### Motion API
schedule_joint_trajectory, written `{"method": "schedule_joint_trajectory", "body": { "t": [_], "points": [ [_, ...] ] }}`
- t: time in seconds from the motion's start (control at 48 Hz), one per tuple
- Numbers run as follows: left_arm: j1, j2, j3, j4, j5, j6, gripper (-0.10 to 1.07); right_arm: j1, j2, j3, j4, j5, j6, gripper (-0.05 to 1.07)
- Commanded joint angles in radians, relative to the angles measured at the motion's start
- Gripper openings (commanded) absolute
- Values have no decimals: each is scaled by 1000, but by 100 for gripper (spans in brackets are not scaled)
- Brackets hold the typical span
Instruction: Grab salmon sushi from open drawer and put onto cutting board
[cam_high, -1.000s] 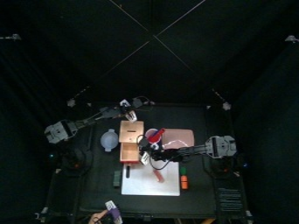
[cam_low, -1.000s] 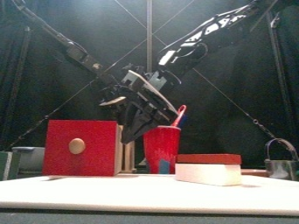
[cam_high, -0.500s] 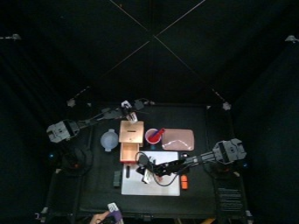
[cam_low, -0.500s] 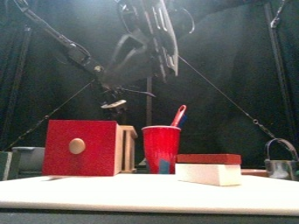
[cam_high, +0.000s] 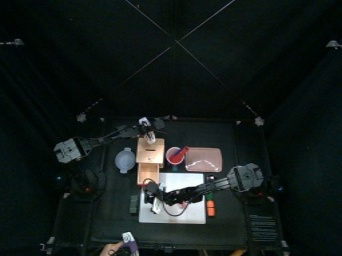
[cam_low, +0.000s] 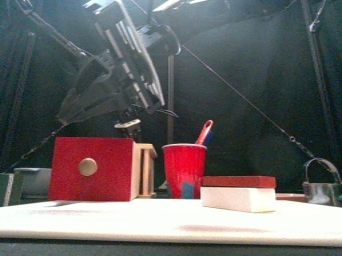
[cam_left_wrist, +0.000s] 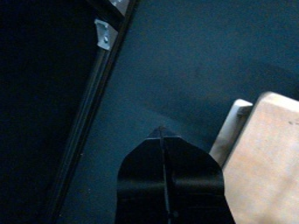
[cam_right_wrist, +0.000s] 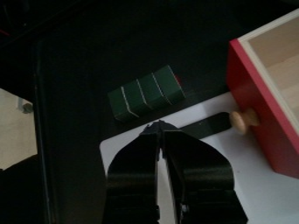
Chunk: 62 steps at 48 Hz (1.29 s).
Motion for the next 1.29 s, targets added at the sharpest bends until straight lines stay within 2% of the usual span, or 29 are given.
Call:
{"method": "schedule_joint_trajectory", "body": {
  "t": [0.0, 0.312, 0.646, 0.812, 1.271],
  "points": [
    [0, -9, 0, -15, -15, 14, 2, -5, 8, -61, 3, 6, 0, 21],
    [2, -11, 34, -55, -23, 35, 2, -28, 117, -201, -5, 107, -3, 21],
    [3, -12, 46, -55, -41, 35, 2, -48, 204, -324, -35, 316, -6, 21],
    [3, -12, 48, -55, -41, 35, 2, -57, 209, -337, -46, 374, -6, 21],
    [3, -12, 58, -55, -43, 34, 2, -78, 206, -337, -64, 374, -5, 21]
  ]
}}
